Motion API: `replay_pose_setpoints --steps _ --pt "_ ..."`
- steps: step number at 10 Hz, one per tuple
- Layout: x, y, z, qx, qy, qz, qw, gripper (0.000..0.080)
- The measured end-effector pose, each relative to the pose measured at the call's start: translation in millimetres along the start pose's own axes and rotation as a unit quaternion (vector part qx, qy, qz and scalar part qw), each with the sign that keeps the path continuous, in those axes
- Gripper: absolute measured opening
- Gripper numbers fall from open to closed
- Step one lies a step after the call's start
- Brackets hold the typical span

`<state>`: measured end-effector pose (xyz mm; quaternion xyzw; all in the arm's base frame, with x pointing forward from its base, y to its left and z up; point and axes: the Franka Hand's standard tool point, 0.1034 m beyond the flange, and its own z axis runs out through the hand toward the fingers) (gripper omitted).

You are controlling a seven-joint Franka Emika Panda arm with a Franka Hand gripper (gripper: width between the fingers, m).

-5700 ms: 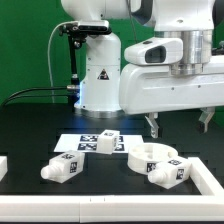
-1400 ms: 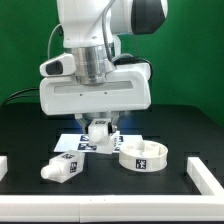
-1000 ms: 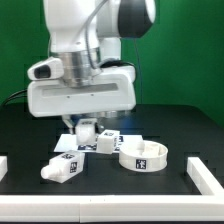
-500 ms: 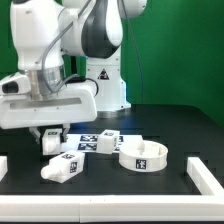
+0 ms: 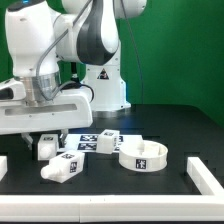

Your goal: Assemble stool

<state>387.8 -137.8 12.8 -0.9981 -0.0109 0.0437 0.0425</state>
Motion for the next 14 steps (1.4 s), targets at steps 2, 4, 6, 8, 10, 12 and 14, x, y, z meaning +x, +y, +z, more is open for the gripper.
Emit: replay_pose_setpoints --steps 2,4,6,8,10,12,14 --pt "16.9 -15.6 -26.2 0.005 0.006 -0.009 1.0 0.0621" --pt "31.0 -48.2 -44.4 0.007 -0.002 0.01 1.0 0.0648" --pt "40.9 -89.3 -37.8 0.003 -0.005 0.049 0.999 0.0649" --pt "50.7 -123.3 -27.4 -0.001 -0.011 0.075 0.997 0.0649" --pt "46.0 -129.6 -15.0 -0.009 -0.006 0.077 0.997 0.0649" --pt "48.6 -129.7 -17.1 -0.008 -0.005 0.077 0.997 0.0649" --pt "45.4 -145.1 -12.3 -0.01 -0.001 0.099 0.995 0.0649"
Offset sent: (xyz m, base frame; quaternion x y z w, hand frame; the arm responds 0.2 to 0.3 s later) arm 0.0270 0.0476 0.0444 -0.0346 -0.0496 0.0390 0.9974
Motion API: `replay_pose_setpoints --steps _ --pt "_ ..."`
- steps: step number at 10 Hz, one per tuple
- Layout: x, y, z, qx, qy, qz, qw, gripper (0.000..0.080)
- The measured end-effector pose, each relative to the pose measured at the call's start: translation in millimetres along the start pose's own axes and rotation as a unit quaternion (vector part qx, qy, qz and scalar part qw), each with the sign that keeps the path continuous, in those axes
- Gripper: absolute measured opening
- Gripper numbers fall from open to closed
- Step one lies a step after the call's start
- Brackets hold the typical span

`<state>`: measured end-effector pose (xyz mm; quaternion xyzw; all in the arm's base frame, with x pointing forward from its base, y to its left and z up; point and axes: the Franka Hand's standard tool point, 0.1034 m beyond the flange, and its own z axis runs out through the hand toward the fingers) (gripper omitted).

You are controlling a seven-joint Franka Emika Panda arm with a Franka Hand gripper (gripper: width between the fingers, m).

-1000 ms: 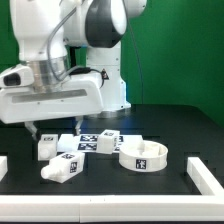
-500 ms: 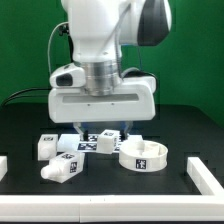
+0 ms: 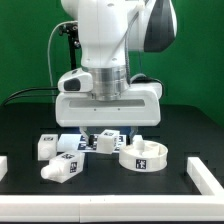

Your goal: Assemble stool

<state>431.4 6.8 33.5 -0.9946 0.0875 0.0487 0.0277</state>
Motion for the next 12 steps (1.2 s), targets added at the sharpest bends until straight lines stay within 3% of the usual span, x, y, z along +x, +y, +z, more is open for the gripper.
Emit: replay_pose_setpoints --steps 7,8,10,12 --pt "-13.4 -16.6 28.9 -0.009 -0.003 -0.013 1.0 0.0649" --pt "-13.0 -16.3 28.6 -0.009 -0.003 -0.015 1.0 0.056" --pt "-12.9 -15.9 28.6 -0.009 -0.003 -0.015 1.0 0.0298" --pt "-12.1 -16.0 28.1 -0.009 -0.002 -0.015 1.0 0.0301"
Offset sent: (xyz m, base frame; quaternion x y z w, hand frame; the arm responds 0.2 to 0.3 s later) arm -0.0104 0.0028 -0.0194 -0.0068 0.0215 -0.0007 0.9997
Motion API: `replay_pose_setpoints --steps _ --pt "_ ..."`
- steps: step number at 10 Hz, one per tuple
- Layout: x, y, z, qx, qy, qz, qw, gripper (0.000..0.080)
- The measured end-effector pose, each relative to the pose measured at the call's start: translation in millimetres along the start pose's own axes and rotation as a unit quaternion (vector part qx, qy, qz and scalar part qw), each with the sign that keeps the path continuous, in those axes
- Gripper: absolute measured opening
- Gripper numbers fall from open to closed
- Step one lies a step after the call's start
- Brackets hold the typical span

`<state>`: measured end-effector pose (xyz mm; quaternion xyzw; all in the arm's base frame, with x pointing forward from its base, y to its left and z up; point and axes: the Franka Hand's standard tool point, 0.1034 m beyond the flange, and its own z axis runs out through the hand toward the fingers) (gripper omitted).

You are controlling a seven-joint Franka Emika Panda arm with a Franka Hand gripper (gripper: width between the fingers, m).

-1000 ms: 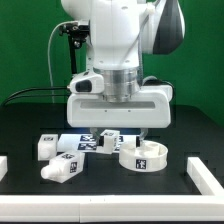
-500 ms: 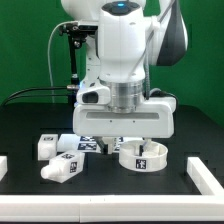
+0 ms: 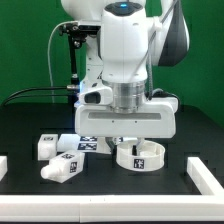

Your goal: Assemble stool

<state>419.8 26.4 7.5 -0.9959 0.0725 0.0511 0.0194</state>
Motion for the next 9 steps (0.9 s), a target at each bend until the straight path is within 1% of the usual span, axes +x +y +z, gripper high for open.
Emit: replay_pose_setpoints --steps 1,2,3,4,5,9 --pt "9.2 0.8 -5.0 0.002 -0.001 0.005 1.0 0.0301" --pt "25.4 2.6 -8.4 0.004 0.004 0.011 1.0 0.0301" --pt "45.5 3.6 -8.0 0.008 0.012 0.014 1.0 0.0301" --pt "67.1 1.0 -9.8 0.019 0.019 -0.003 1.0 0.0301" --pt "77.9 0.5 -15.1 0.026 0.022 -0.016 0.999 0.0301" --pt "75.2 1.5 -13.0 0.026 0.017 -0.018 0.999 0.0302"
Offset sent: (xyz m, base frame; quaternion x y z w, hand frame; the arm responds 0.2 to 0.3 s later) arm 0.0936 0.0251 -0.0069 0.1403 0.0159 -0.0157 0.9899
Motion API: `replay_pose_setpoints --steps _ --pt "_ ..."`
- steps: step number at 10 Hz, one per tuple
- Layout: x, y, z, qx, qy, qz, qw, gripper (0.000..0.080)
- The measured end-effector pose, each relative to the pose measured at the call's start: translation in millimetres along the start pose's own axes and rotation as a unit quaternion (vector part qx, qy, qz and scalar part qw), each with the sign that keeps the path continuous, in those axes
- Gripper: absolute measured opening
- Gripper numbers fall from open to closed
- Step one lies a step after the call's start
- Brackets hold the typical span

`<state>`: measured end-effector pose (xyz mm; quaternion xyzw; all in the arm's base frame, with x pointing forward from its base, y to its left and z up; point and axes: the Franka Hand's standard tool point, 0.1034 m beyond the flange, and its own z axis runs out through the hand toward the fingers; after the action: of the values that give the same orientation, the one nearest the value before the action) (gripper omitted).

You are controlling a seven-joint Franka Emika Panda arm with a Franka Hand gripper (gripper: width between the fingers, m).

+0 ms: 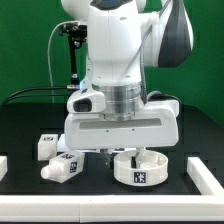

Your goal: Assemble stool

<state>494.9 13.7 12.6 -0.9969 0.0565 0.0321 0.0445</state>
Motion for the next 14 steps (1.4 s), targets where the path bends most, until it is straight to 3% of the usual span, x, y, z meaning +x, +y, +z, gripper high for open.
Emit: replay_pose_setpoints --steps 1,4,5,6,8,11,12,13,14 --pt "0.4 -0.6 0.4 0.0 0.0 -0.001 1.0 0.0302" --pt "37.3 -41.2 5.3 -0.001 0.014 0.029 0.999 0.0302" --pt "45.9 -50.3 5.5 -0.008 0.021 0.042 0.999 0.0303" --pt "52.5 -51.2 4.9 -0.015 0.026 0.049 0.998 0.0303" --pt "69.7 -52.1 3.7 -0.014 0.032 0.057 0.998 0.0303" --pt "69.2 -52.0 3.7 -0.015 0.024 0.058 0.998 0.0304" --pt "69.2 -51.9 3.8 -0.015 0.024 0.059 0.998 0.0416" --pt "67.1 -50.8 2.5 -0.014 0.016 0.054 0.998 0.0416" --pt "63.7 -47.5 -10.3 -0.011 0.006 0.047 0.999 0.055"
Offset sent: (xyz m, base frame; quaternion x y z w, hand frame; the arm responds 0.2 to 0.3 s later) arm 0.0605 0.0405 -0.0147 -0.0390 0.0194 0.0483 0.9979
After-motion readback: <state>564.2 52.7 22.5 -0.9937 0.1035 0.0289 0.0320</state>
